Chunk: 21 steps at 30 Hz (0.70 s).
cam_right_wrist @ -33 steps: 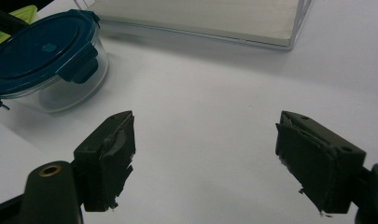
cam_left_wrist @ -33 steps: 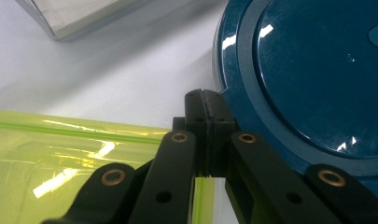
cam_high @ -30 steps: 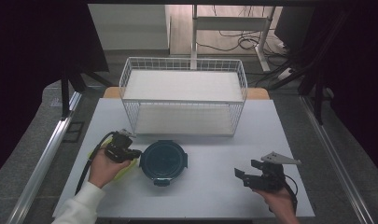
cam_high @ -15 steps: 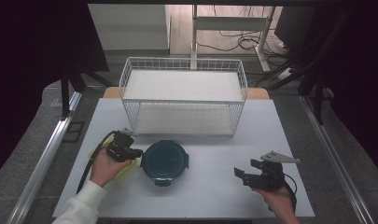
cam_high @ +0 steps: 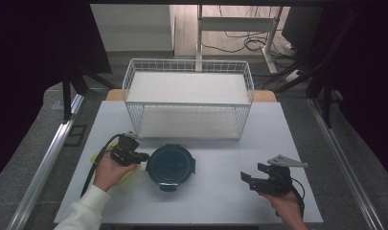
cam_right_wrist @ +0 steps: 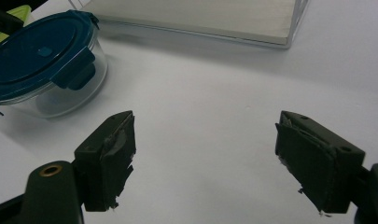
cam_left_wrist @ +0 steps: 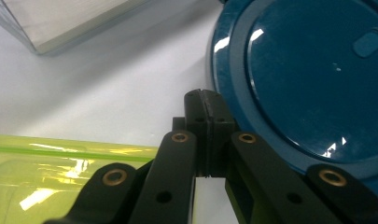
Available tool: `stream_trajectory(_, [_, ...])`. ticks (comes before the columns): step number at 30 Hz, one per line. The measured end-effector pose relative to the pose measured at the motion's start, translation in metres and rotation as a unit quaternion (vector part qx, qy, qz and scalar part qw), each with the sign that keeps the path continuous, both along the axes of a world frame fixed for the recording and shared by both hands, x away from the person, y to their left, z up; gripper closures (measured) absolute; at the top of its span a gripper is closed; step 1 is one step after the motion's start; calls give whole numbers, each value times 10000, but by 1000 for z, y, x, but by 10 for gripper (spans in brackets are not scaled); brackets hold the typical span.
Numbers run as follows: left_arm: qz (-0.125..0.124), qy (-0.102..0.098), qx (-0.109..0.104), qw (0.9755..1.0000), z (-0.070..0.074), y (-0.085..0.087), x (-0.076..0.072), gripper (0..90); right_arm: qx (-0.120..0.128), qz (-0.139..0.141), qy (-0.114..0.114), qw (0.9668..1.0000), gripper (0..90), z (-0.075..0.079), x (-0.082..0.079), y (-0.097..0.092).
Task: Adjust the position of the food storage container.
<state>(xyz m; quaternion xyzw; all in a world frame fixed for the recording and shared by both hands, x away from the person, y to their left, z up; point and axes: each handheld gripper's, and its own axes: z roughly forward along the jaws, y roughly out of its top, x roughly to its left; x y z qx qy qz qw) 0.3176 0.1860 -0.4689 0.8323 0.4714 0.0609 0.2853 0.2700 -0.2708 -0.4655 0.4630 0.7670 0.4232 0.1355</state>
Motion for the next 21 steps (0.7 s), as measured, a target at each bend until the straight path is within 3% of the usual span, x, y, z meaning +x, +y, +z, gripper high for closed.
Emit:
stream_trajectory(5, [38,92,151,9998,-9,-2,7,900,0,-10,-2,10000,202,0,0,-1])
stream_trajectory(7, [18,39,264,9996,-9,-5,7,900,-9,-17,9,10000,202,0,1,-2])
stream_trajectory(12, [-144,130,50,9998,-10,-10,7,900,-18,-30,24,10000,203,-1,1,-2])
stream_trajectory(21, [-299,141,34,9994,-10,-25,3,900,-19,-20,19,10000,203,-1,1,-1])
